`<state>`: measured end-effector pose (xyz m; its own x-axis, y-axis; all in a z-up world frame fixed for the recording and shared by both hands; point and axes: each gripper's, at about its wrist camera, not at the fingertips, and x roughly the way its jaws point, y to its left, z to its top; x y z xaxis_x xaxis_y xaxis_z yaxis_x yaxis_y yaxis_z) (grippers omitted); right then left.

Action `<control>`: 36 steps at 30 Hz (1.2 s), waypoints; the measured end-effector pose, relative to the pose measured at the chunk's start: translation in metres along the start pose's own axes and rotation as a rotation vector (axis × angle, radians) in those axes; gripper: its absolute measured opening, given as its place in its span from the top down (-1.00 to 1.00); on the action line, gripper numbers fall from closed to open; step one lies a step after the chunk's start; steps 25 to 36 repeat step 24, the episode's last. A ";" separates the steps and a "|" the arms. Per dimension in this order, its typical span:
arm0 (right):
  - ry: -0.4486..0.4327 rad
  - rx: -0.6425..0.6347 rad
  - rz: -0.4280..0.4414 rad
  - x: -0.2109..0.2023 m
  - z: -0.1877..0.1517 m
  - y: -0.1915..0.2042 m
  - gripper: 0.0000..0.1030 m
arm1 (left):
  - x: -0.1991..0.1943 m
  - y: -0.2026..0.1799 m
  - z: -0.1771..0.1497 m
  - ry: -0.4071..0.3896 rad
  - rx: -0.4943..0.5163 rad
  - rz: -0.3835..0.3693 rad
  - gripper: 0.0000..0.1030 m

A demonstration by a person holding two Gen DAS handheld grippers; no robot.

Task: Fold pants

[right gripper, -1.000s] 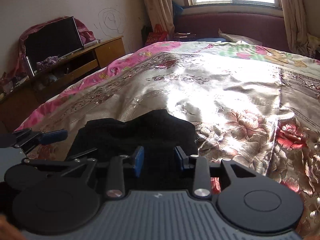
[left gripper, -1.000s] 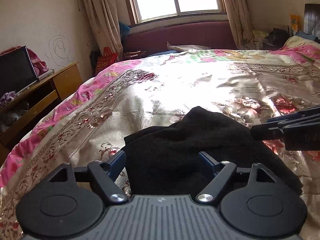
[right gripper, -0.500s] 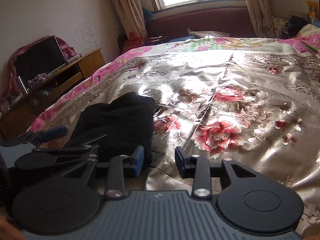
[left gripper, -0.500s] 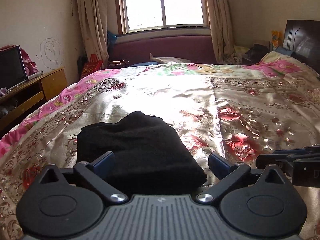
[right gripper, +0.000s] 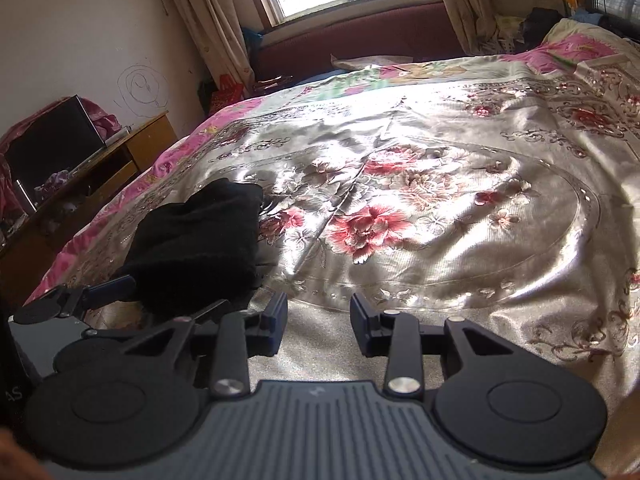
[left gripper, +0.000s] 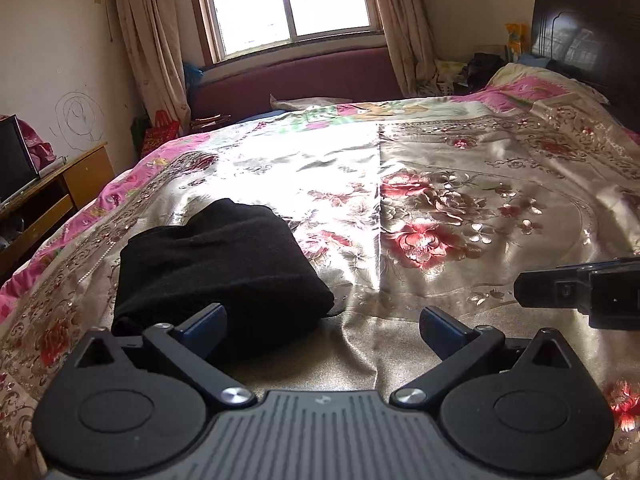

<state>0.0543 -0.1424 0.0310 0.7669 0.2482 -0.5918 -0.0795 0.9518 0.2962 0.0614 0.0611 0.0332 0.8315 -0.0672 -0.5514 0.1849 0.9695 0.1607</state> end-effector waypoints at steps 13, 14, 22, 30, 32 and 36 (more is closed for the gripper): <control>0.017 0.017 -0.012 -0.011 -0.018 -0.010 0.27 | -0.012 -0.014 -0.007 0.028 -0.014 -0.035 -1.00; 0.017 0.016 -0.013 -0.011 -0.019 -0.009 0.27 | -0.012 -0.015 -0.007 0.030 -0.011 -0.032 -1.00; 0.029 0.025 -0.009 -0.011 -0.024 -0.011 0.27 | -0.013 -0.015 -0.011 0.045 -0.023 -0.039 -1.00; 0.034 0.025 -0.008 -0.010 -0.025 -0.012 0.27 | -0.012 -0.015 -0.011 0.051 -0.026 -0.039 -1.00; 0.034 0.025 -0.008 -0.010 -0.025 -0.012 0.27 | -0.012 -0.015 -0.011 0.051 -0.026 -0.039 -1.00; 0.034 0.025 -0.008 -0.010 -0.025 -0.012 0.27 | -0.012 -0.015 -0.011 0.051 -0.026 -0.039 -1.00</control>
